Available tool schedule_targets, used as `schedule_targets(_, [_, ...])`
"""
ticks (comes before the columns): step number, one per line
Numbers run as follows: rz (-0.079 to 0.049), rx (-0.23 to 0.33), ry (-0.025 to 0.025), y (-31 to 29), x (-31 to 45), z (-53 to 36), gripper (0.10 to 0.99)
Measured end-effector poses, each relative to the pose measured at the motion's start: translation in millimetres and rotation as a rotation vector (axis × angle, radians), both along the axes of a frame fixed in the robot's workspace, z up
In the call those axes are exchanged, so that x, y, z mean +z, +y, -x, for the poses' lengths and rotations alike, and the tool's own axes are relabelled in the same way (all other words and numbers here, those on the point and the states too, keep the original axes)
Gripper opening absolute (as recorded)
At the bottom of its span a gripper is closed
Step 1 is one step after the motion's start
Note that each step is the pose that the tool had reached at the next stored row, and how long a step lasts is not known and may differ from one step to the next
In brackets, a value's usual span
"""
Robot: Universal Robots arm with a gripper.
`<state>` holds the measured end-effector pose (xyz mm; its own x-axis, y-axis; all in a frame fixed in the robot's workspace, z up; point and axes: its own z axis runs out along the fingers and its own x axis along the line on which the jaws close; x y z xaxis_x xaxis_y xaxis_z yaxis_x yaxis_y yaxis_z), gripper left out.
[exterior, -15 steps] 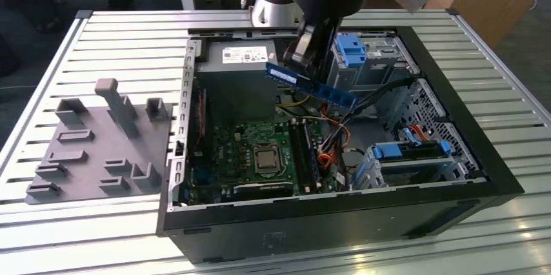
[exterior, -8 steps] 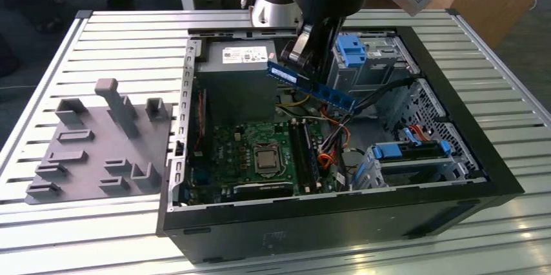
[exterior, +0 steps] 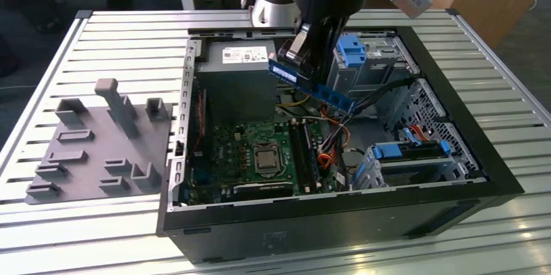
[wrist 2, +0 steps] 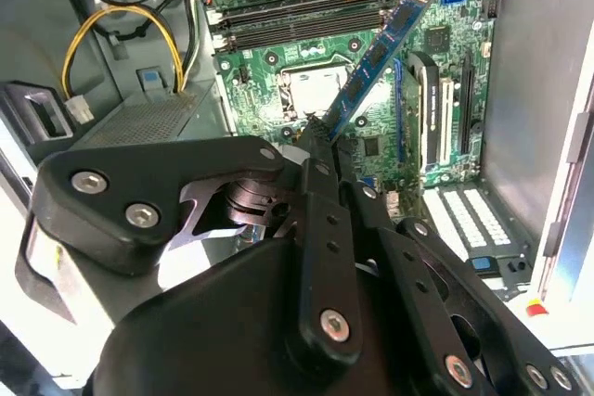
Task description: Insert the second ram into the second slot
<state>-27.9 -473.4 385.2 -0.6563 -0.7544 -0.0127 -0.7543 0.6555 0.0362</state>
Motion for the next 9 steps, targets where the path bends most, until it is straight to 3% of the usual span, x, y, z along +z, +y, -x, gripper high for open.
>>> schedule_targets(9, [0.000,-0.066,0.0000,0.0,0.0,0.0,0.137])
